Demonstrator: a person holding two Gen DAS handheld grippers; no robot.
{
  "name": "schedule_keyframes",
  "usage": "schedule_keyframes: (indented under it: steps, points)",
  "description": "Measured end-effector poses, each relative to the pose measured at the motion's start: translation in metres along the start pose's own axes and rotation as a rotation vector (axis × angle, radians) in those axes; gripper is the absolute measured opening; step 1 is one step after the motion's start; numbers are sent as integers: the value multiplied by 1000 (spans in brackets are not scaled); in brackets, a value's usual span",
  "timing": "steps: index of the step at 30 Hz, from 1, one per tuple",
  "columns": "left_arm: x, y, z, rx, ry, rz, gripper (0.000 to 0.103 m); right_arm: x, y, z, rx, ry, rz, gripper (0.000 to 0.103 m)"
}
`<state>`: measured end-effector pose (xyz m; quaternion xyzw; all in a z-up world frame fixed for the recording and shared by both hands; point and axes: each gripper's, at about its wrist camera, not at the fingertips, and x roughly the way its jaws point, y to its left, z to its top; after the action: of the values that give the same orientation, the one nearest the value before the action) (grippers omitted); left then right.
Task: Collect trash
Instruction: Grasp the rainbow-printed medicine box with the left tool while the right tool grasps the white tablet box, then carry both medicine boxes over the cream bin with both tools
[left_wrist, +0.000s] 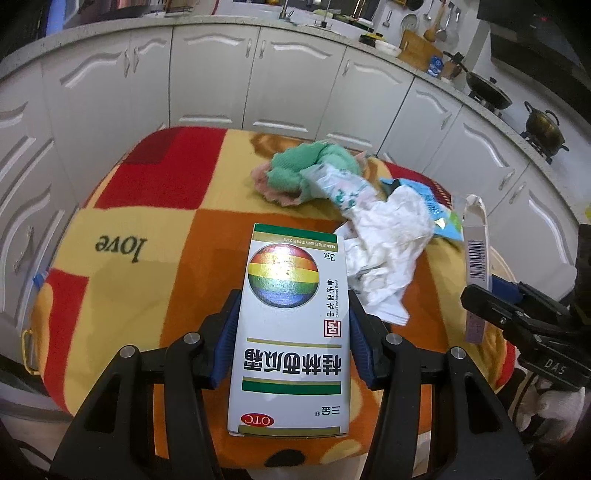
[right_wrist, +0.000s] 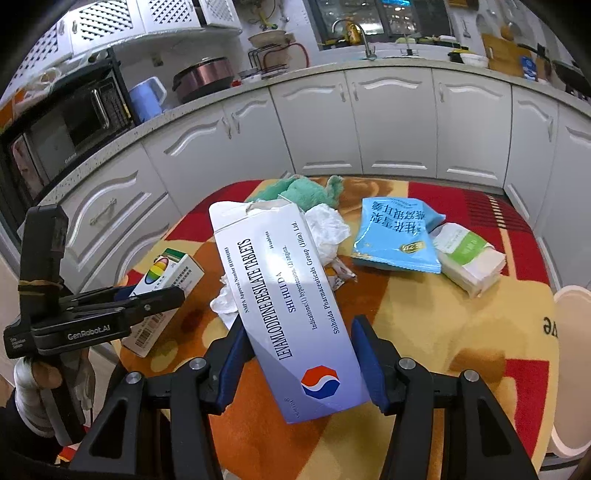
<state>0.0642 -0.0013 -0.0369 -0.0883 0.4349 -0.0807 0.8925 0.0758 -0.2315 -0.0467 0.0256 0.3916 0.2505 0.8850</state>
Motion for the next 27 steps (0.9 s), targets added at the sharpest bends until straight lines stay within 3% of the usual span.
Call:
schedule_keyframes:
  steps: [27]
  points:
    - [-13, -73, 16, 129, -46, -47, 52, -48, -45, -1, 87, -83, -68, 54]
